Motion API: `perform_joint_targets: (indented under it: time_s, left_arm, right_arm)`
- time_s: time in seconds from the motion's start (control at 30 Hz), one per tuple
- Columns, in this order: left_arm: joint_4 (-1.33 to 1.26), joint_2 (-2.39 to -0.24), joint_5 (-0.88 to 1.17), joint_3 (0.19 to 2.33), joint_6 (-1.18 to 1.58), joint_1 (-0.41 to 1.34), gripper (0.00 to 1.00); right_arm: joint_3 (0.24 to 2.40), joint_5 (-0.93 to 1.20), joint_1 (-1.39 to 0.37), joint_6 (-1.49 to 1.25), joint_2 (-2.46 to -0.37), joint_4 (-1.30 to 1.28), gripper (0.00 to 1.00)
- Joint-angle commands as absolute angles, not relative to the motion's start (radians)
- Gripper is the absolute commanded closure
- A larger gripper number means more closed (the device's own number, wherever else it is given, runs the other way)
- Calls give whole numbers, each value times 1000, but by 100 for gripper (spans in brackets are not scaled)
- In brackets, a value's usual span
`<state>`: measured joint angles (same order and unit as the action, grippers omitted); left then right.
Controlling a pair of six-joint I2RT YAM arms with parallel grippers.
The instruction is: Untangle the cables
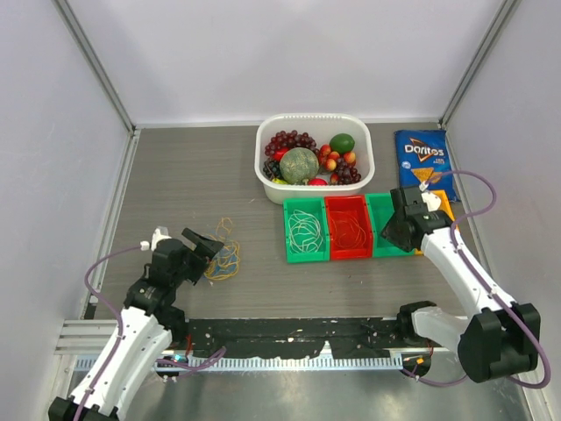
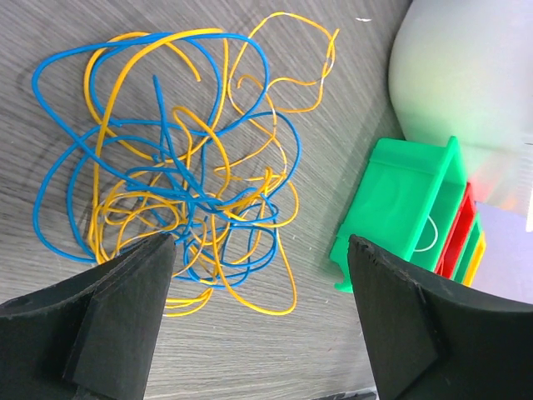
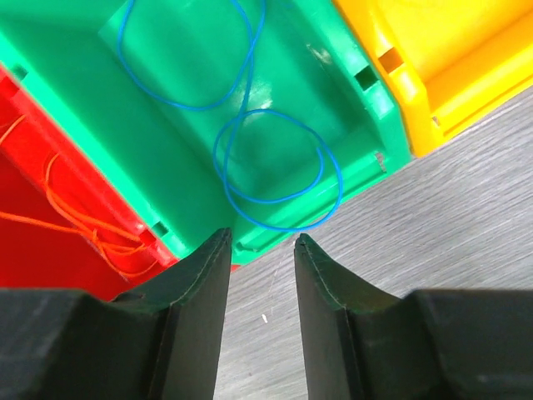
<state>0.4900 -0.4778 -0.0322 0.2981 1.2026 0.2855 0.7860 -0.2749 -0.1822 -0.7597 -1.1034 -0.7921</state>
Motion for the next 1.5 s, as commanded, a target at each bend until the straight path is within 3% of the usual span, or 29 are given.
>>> perform_joint_targets:
  time_s: [0.0,0.07,0.2,0.3,0.5,0.67,0.83,1.1,1.47]
  left_arm:
    - [460,-436,-22,290,1213,279,11]
    - [460,-425,-5,301,1201,278,9]
    - [497,-394,64,357,1163,278,2]
    - [583,-353,28,420,1146,279,0]
    - [845,-249,-133,575,1164,279,0]
    - [1047,-123,-300,661,1196,278,8]
    - [1083,-11,-276,635,1247,279,10]
    - [928,-72,-95,517,1233,279,12]
    - [858,-219,-64,496,1229,278,14]
  right_arm:
    - [836,-197,-196,-597,-1011,-782,58]
    - [845,-100,-262,-560,-950,-726,57]
    - [920,-227,-573,-533,-914,-620,49]
    - [994,-242,-834,-457,-1050,-546,45]
    - [1104,-238,-1146,-336,-1327,-330,38]
    - [1129,-89,-1169,-339,-1532,-132,38]
    - [1154,-83,-1200,-275,-1681,-46,38]
    - [1126,-66,-1210,-114,-1735,89,38]
    - [1173,-34,-1220,-11,-1830,161,44]
